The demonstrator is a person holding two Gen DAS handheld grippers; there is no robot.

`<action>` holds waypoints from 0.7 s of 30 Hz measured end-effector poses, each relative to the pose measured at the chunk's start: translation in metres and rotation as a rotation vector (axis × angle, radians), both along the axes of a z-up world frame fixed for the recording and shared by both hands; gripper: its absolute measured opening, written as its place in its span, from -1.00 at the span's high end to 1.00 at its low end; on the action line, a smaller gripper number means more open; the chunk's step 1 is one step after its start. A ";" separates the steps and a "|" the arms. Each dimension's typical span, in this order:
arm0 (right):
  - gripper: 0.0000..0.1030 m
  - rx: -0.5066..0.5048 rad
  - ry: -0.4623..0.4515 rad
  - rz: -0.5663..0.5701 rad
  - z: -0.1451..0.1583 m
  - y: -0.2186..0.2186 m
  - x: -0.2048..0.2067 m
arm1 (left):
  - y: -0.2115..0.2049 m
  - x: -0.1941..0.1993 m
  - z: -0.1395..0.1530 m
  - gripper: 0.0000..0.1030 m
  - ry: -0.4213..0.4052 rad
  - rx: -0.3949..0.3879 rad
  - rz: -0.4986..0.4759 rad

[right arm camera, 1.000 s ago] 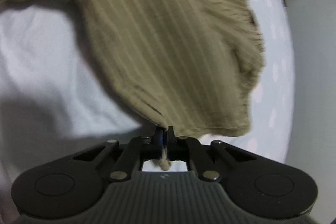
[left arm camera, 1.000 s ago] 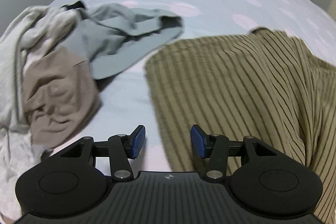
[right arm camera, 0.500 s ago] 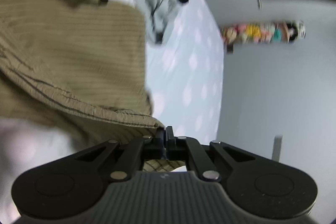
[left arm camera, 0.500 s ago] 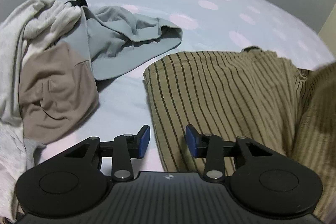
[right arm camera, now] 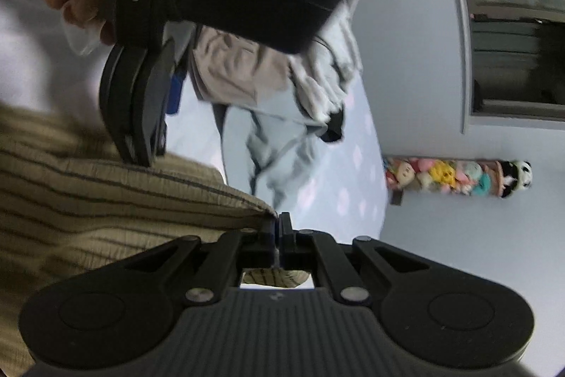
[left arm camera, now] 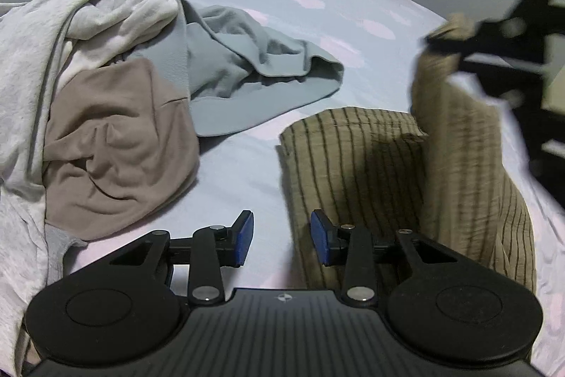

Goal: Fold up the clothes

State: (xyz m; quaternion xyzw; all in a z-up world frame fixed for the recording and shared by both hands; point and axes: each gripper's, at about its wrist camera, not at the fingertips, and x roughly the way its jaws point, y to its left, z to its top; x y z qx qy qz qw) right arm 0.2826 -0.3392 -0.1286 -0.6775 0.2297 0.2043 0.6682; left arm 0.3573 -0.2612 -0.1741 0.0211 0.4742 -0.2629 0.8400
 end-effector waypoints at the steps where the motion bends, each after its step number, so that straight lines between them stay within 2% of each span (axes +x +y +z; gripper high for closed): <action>1: 0.97 0.006 0.011 0.002 -0.006 0.003 0.004 | 0.001 0.002 -0.001 0.36 0.004 -0.004 0.007; 5: 0.96 0.003 0.050 -0.008 -0.031 0.012 0.018 | 0.004 0.008 -0.007 0.36 0.021 -0.010 0.032; 8: 0.85 0.026 0.059 -0.035 -0.039 0.012 0.024 | 0.005 0.011 -0.009 0.36 0.029 -0.013 0.046; 11: 0.57 0.051 0.055 -0.064 -0.036 0.006 0.020 | 0.007 0.014 -0.010 0.36 0.029 -0.026 0.069; 13: 0.25 0.067 0.052 -0.083 -0.033 0.001 0.017 | 0.007 0.015 -0.008 0.36 0.031 -0.042 0.062; 18: 0.21 0.109 0.045 -0.132 -0.028 -0.009 0.009 | 0.003 0.010 0.000 0.36 0.007 -0.081 0.014; 21: 0.20 0.144 0.045 -0.188 -0.023 -0.024 -0.007 | 0.006 0.012 0.002 0.36 0.002 -0.106 0.032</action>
